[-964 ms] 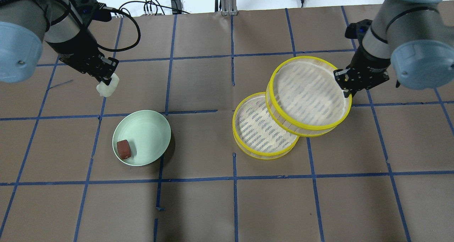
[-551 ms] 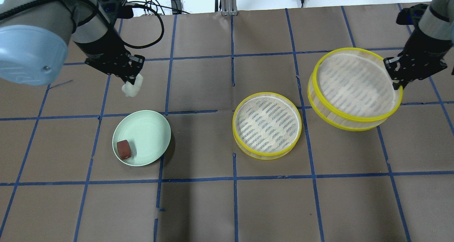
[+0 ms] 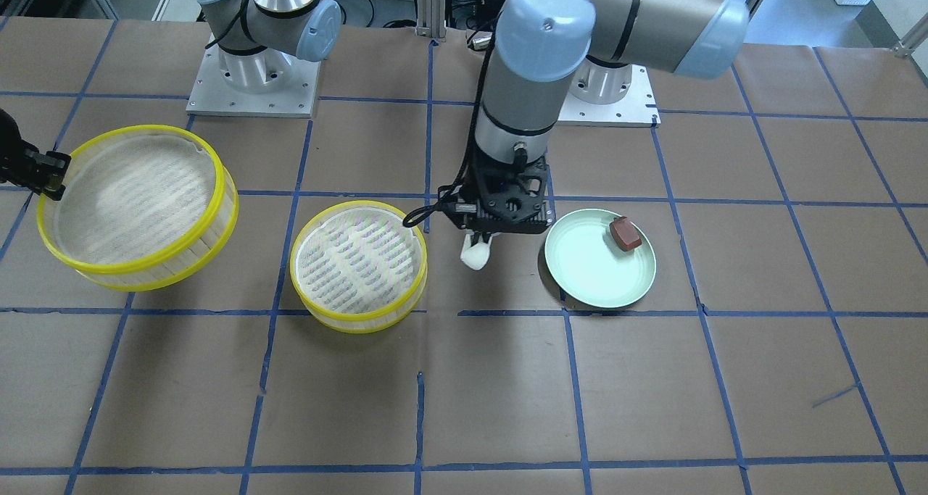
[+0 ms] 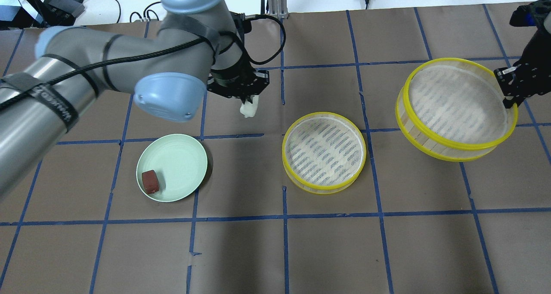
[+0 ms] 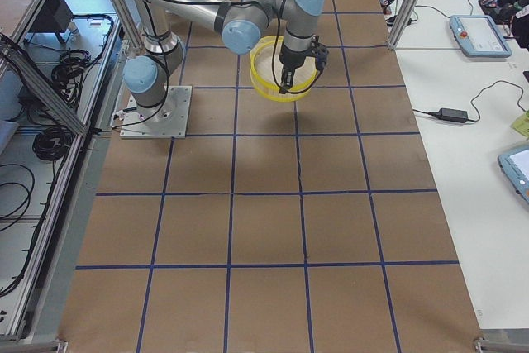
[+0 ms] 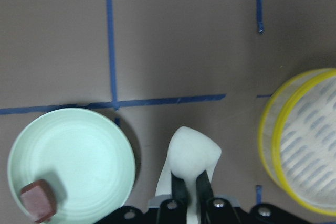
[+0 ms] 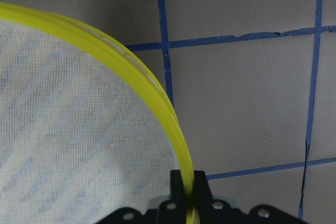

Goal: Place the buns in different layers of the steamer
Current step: 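Lower the white bun into the bottom steamer layer and open the left gripper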

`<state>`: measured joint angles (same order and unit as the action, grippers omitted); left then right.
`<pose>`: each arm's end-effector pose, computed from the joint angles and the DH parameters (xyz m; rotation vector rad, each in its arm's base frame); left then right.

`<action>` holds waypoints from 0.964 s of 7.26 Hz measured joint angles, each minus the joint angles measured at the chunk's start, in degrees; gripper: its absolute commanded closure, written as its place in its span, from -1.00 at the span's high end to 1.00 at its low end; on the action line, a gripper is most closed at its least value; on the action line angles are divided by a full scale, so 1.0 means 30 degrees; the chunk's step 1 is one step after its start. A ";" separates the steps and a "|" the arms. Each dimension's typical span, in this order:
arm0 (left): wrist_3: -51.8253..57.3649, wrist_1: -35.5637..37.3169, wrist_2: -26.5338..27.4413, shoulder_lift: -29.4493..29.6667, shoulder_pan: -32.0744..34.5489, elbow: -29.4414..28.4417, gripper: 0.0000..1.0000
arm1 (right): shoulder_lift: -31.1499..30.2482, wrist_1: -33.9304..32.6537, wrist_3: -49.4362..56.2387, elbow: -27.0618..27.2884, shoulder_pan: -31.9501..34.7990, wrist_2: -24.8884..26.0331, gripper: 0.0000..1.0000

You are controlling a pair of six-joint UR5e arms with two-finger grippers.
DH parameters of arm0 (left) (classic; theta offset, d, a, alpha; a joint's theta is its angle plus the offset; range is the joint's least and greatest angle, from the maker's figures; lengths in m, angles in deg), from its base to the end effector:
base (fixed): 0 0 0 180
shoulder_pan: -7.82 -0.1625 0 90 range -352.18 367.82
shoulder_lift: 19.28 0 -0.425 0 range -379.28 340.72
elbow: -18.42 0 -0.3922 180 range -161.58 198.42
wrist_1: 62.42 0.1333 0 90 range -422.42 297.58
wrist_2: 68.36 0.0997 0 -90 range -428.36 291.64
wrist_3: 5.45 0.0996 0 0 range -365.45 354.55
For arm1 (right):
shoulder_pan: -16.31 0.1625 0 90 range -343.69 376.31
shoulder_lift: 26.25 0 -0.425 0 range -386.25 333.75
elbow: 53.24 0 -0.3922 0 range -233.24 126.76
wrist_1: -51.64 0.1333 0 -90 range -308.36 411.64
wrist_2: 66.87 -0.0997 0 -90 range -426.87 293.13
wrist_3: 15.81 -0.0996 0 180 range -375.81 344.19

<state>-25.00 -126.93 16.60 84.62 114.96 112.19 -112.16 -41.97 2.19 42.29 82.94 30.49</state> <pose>-0.3090 -0.5201 0.3713 0.0543 -3.0109 0.1537 -0.0900 -0.5121 0.4122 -0.1326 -3.0479 -0.2191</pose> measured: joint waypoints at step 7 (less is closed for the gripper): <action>-0.7358 0.2856 -0.2908 0.2169 0.3026 0.0354 1.00 | 0.0508 0.0731 0.0172 -0.0727 -0.0615 0.0835 -0.90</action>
<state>-47.08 -118.36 7.88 91.13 124.03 113.25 -110.63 -39.78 2.71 40.11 81.09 32.99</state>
